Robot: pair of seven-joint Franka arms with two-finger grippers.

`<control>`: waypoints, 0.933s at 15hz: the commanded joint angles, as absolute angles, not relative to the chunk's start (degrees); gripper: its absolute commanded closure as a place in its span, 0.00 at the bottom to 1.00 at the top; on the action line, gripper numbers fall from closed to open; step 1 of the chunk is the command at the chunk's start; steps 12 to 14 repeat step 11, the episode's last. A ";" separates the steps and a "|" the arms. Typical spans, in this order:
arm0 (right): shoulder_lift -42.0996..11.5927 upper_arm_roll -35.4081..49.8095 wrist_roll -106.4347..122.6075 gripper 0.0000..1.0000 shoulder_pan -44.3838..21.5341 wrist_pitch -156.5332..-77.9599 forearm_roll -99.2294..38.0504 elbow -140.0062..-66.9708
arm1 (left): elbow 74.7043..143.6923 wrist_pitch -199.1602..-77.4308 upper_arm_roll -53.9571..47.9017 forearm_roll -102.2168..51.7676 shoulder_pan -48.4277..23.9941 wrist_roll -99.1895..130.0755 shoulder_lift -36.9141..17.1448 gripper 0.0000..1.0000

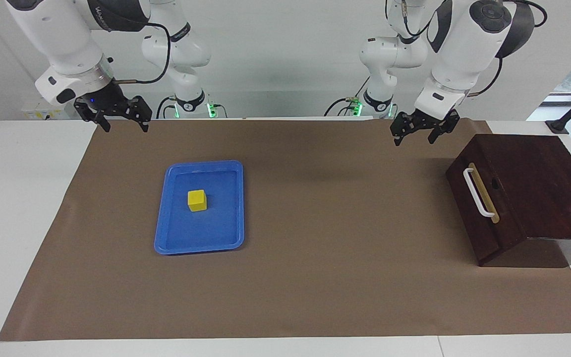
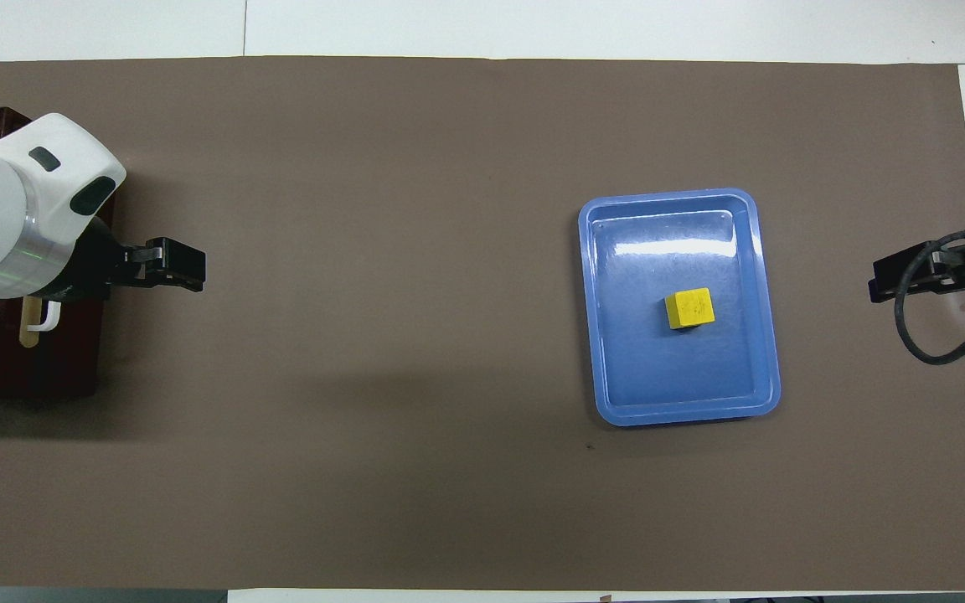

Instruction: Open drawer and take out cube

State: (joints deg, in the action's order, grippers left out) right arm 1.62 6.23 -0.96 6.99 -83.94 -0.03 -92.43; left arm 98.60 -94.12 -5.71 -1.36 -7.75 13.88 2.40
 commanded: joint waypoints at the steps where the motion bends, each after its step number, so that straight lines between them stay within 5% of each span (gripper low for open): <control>1: 2.55 6.68 -1.67 0.00 7.65 -84.73 -1.14 -93.08 | 99.23 -93.78 -5.89 -2.20 -6.86 13.89 3.52 0.00; 14: 2.46 6.59 -1.14 0.00 8.17 -84.82 -1.14 -92.99 | 99.32 -93.78 -5.89 -2.20 -6.86 13.80 3.52 0.00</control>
